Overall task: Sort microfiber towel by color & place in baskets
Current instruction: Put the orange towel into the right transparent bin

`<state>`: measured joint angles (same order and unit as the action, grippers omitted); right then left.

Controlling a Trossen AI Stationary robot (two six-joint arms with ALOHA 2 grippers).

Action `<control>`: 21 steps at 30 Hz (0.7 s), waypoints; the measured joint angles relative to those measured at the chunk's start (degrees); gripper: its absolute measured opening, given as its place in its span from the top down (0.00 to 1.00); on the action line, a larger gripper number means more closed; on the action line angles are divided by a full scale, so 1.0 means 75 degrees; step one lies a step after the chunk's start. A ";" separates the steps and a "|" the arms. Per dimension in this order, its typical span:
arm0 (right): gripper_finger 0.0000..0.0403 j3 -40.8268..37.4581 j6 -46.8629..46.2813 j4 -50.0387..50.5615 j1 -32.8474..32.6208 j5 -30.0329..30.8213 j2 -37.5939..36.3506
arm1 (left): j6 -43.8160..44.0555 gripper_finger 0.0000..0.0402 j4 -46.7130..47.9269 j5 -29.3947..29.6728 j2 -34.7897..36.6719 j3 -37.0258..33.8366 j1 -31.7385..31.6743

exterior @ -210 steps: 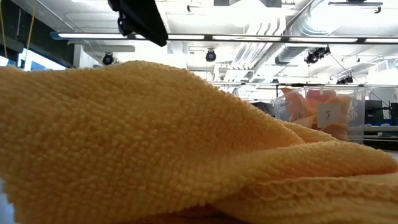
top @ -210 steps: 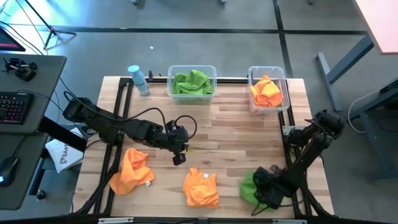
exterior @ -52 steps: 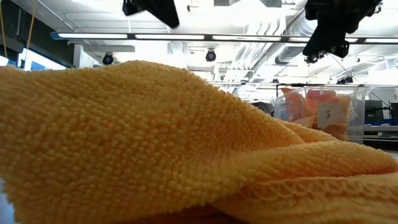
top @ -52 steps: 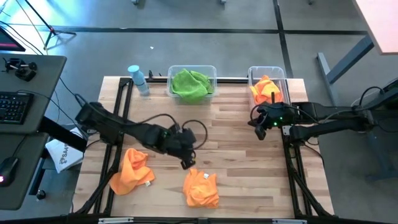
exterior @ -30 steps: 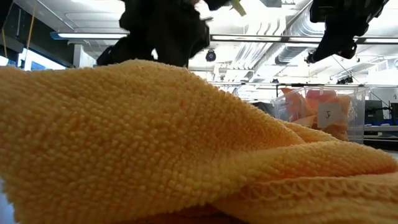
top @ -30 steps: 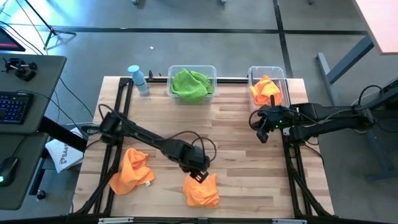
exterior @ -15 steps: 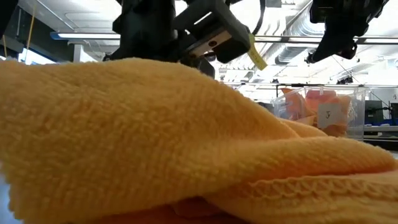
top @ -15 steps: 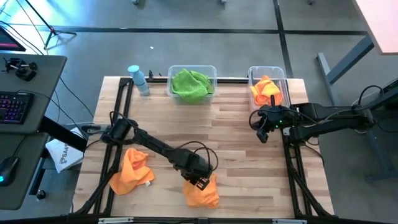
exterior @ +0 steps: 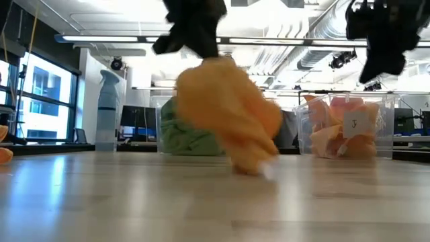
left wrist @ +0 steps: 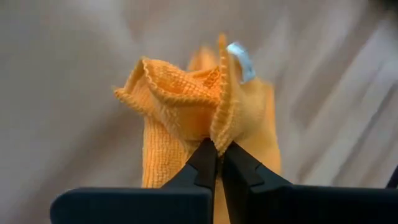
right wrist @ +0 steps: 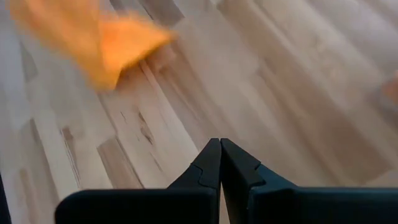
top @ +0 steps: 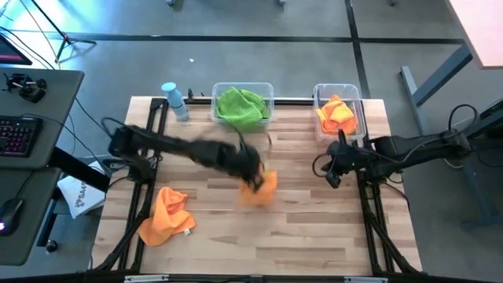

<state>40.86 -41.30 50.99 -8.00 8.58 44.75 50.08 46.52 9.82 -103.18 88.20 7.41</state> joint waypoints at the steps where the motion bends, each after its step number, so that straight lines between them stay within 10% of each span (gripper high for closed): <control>1: 1.00 -0.0169 -0.0235 -0.0097 -0.0115 0.0005 -0.0027 | -0.0177 1.00 -0.0136 0.0248 0.0257 0.0003 -0.0183; 10: 1.00 -0.1534 -0.1826 -0.1727 -0.0982 0.0269 -0.0076 | -0.2928 1.00 -0.2385 -0.0043 0.1085 0.0438 -0.1947; 21: 1.00 -0.1690 -0.2705 -0.2373 -0.1185 0.1623 -0.0079 | -0.5207 1.00 -0.3009 -0.2607 -0.1195 0.4095 -0.3828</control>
<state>28.18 -61.58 33.19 -16.88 20.75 44.16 11.03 23.95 -9.73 -112.15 118.92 -21.30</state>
